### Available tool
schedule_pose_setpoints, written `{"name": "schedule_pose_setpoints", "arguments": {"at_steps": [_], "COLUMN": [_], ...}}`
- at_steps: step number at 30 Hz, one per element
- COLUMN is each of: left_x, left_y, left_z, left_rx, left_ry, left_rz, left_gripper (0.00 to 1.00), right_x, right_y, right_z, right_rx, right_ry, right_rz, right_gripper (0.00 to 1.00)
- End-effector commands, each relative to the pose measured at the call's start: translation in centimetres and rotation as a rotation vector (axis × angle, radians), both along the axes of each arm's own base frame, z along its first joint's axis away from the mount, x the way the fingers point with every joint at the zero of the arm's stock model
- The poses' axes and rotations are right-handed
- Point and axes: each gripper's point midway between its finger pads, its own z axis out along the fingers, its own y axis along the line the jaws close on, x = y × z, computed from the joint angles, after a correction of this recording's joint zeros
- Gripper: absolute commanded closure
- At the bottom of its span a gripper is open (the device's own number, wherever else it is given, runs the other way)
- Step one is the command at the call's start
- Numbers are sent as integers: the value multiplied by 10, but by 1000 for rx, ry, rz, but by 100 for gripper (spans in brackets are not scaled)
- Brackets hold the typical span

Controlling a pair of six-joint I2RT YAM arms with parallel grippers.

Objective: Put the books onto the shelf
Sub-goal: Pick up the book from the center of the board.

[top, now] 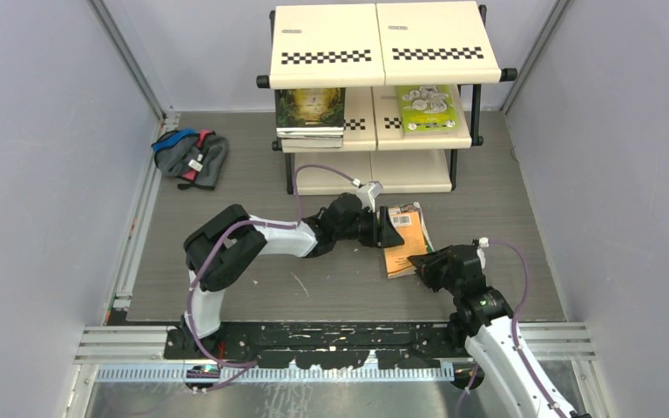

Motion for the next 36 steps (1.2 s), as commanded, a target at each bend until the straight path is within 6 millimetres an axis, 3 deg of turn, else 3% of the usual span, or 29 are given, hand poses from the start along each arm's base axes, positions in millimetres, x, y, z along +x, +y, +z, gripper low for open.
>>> {"name": "schedule_pose_setpoints", "arguments": {"at_steps": [1, 3, 11, 18, 29, 36], "left_x": [-16, -10, 20, 25, 19, 12], "left_y": [19, 26, 63, 84, 106, 116], "left_z": [-25, -18, 19, 54, 64, 67], "left_rx": [108, 110, 90, 69, 63, 58], "left_ry": [45, 27, -50, -118, -135, -143], "left_rz": [-2, 33, 200, 283, 338, 341], "left_gripper": [49, 48, 47, 46, 45, 46], "right_x": [18, 17, 12, 9, 4, 11], "right_y": [7, 6, 5, 4, -4, -3], "right_z": [47, 51, 81, 114, 182, 218], "right_rx": [37, 34, 37, 30, -14, -23], "right_ry": [-157, -165, -231, -298, -418, -485], "right_rz": [14, 13, 23, 40, 42, 49], "right_gripper": [95, 99, 99, 99, 99, 99]}}
